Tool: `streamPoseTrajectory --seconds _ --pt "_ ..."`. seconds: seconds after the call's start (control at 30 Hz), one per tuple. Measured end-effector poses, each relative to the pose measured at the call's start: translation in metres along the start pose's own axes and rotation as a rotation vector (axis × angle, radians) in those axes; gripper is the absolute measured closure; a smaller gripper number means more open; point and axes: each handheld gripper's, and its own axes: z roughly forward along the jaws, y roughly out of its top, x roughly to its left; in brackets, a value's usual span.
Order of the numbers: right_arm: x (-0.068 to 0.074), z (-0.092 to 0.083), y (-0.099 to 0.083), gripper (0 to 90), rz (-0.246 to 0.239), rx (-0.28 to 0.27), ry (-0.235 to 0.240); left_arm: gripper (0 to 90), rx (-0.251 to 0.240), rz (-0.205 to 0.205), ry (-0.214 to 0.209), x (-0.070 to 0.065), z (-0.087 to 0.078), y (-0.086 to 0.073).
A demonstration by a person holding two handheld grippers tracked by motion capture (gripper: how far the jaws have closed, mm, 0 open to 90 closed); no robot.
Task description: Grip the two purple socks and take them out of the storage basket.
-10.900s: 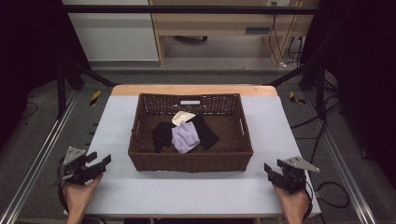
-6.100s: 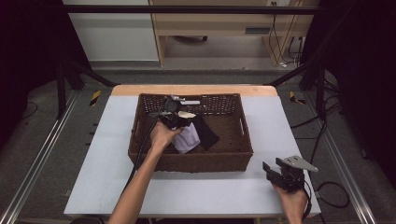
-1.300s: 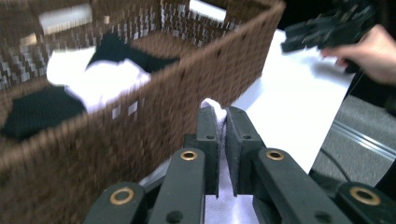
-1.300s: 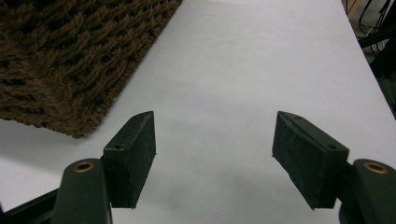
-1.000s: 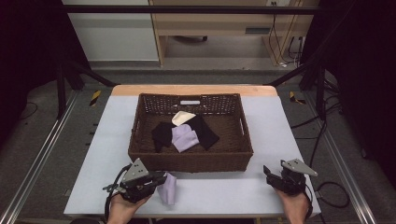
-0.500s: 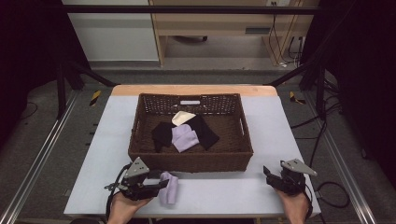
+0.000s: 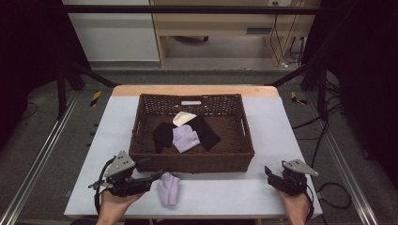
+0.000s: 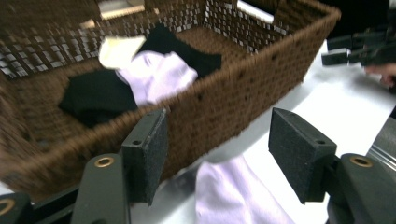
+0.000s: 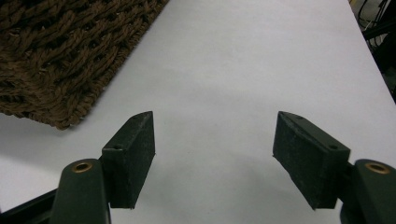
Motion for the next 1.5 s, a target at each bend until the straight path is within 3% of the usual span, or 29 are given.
streamPoseTrajectory --seconds 0.23,0.47,0.87,1.03,1.33,1.5 --pt "0.002 -0.001 0.002 30.8 -0.005 -0.005 -0.005 36.9 -0.071 0.018 0.027 0.006 -0.002 0.034" --pt "0.002 -0.001 0.003 31.5 -0.005 -0.006 -0.006 36.9 -0.076 0.025 0.057 0.017 0.013 0.064" --pt "0.001 -0.001 0.004 31.7 -0.007 -0.005 -0.009 37.7 -0.024 0.004 0.156 0.044 0.056 0.098" --pt "0.002 -0.001 0.004 31.8 -0.006 -0.005 -0.008 38.4 -0.017 0.004 0.18 0.048 0.075 0.11" --pt "0.003 0.0 0.005 32.1 -0.008 -0.005 -0.005 40.3 0.013 0.026 0.216 0.057 0.106 0.12" --pt "0.003 0.0 0.005 32.3 -0.011 -0.005 -0.004 40.4 0.067 0.001 0.255 0.072 0.131 0.118"
